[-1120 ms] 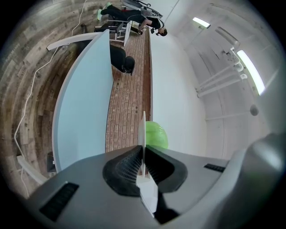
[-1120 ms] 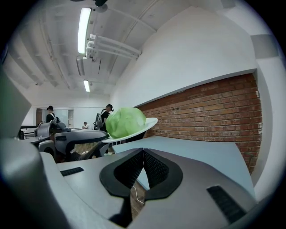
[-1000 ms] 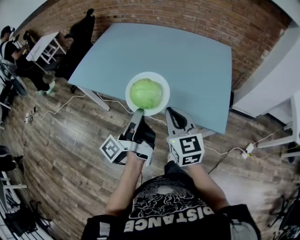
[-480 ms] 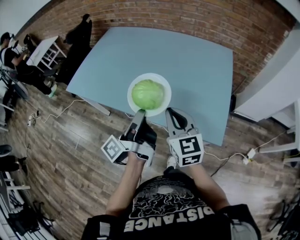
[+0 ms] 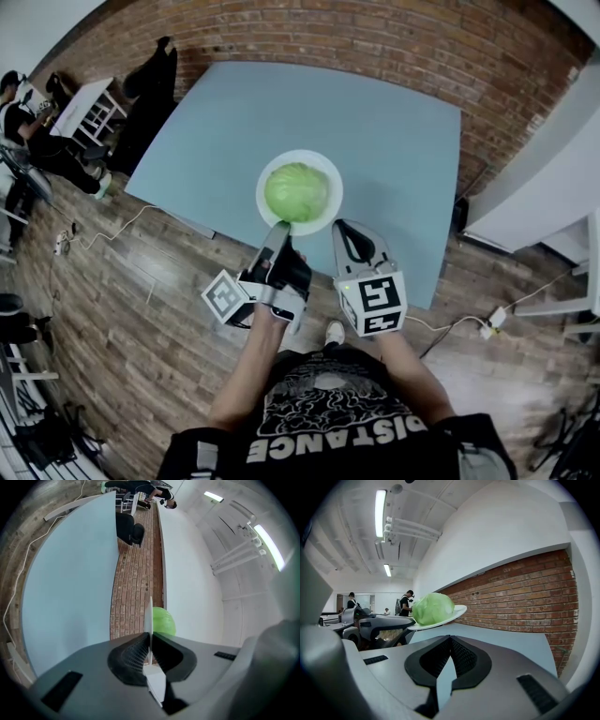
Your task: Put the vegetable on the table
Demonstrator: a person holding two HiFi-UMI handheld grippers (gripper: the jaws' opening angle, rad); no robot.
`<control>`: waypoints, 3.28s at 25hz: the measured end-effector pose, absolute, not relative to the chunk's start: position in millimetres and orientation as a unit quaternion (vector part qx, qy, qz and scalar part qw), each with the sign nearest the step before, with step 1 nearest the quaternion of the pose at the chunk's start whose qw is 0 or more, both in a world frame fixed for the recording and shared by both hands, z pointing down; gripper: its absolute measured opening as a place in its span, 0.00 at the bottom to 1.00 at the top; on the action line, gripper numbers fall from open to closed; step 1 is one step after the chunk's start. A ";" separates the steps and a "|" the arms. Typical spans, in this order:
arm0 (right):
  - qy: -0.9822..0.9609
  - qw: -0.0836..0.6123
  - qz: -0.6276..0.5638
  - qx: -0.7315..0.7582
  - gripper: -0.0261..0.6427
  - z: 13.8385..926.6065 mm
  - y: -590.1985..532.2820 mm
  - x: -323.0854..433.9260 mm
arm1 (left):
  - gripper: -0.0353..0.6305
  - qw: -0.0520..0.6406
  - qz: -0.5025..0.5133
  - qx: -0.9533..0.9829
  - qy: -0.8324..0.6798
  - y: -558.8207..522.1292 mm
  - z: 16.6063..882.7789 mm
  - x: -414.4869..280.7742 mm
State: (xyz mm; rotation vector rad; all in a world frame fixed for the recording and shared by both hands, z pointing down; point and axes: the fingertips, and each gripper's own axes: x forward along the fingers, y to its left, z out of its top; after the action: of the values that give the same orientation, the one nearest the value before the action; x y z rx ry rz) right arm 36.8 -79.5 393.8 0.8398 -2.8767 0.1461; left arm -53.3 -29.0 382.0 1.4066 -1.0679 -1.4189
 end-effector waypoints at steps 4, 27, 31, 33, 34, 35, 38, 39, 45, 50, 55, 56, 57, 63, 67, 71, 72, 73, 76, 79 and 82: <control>-0.954 0.067 0.050 0.288 0.05 395.5 -91.6 47.4 | 0.08 0.431 -0.568 0.559 -0.422 -40.4 386.0 -48.5; -0.953 0.081 0.043 0.288 0.05 404.7 -134.6 1.2 | 0.09 0.451 -0.568 0.559 -0.402 -96.1 399.3 -90.8; -0.950 0.086 0.042 0.298 0.05 406.6 -148.6 -14.6 | 0.09 0.461 -0.564 0.559 -0.395 -112.2 403.8 -108.0; -0.947 0.087 0.043 0.305 0.05 406.9 -155.2 -23.1 | 0.09 0.466 -0.559 0.562 -0.392 -119.5 406.3 -117.3; -0.946 0.088 0.044 0.309 0.05 407.3 -158.2 -27.5 | 0.09 0.469 -0.557 0.563 -0.390 -123.1 407.4 -121.9; -0.945 0.088 0.044 0.313 0.05 407.6 -161.1 -32.1 | 0.09 0.472 -0.555 0.564 -0.388 -126.8 408.2 -126.6; -0.942 0.091 0.045 0.321 0.05 409.9 -168.6 -46.0 | 0.09 0.480 -0.550 0.568 -0.381 -137.3 410.6 -140.4; -0.941 0.092 0.046 0.324 0.05 411.3 -171.0 -49.8 | 0.09 0.482 -0.548 0.569 -0.379 -140.9 411.8 -144.5; -0.932 0.095 0.049 0.346 0.05 416.8 -186.7 -70.1 | 0.09 0.497 -0.527 0.579 -0.373 -161.4 424.5 -166.9; -0.923 0.106 0.053 0.365 0.05 425.3 -196.7 -80.2 | 0.09 0.511 -0.513 0.587 -0.363 -176.9 440.4 -180.6; -0.915 0.114 0.057 0.382 0.05 432.2 -206.2 -87.0 | 0.09 0.528 -0.494 0.591 -0.358 -189.8 459.4 -186.9; -0.914 0.116 0.057 0.385 0.05 434.1 -207.4 -87.8 | 0.09 0.531 -0.491 0.591 -0.357 -191.3 463.8 -188.2; -0.912 0.117 0.056 0.388 0.05 436.1 -208.7 -88.5 | 0.09 0.533 -0.489 0.592 -0.356 -192.7 467.9 -189.4; -0.902 0.127 0.064 0.407 0.05 452.2 -213.7 -88.9 | 0.09 0.546 -0.464 0.604 -0.349 -199.7 488.5 -191.1; -0.897 0.130 0.069 0.418 0.05 461.9 -217.5 -92.7 | 0.09 0.555 -0.441 0.616 -0.344 -204.2 500.3 -190.5; -0.891 0.137 0.075 0.426 0.05 470.9 -221.1 -94.5 | 0.09 0.564 -0.413 0.628 -0.341 -210.1 512.9 -186.6; -0.889 0.139 0.077 0.429 0.05 473.3 -222.2 -93.9 | 0.09 0.567 -0.405 0.631 -0.342 -211.8 516.5 -185.2; -0.887 0.140 0.079 0.432 0.05 475.4 -223.5 -93.0 | 0.09 0.570 -0.397 0.633 -0.343 -213.5 520.2 -183.8; -0.882 0.144 0.083 0.441 0.05 482.0 -226.9 -90.1 | 0.09 0.579 -0.382 0.633 -0.343 -218.7 532.0 -180.5; -0.878 0.149 0.089 0.446 0.05 488.4 -228.9 -85.2 | 0.09 0.591 -0.372 0.629 -0.340 -223.3 543.4 -175.9; -0.873 0.152 0.094 0.453 0.05 492.9 -231.8 -79.3 | 0.09 0.601 -0.357 0.630 -0.339 -228.0 553.0 -172.1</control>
State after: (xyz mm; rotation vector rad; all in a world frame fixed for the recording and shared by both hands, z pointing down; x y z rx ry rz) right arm -79.3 -231.8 492.9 1.3010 -2.5064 0.2692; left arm -172.1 -228.0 553.0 1.4596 -0.7855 -0.8277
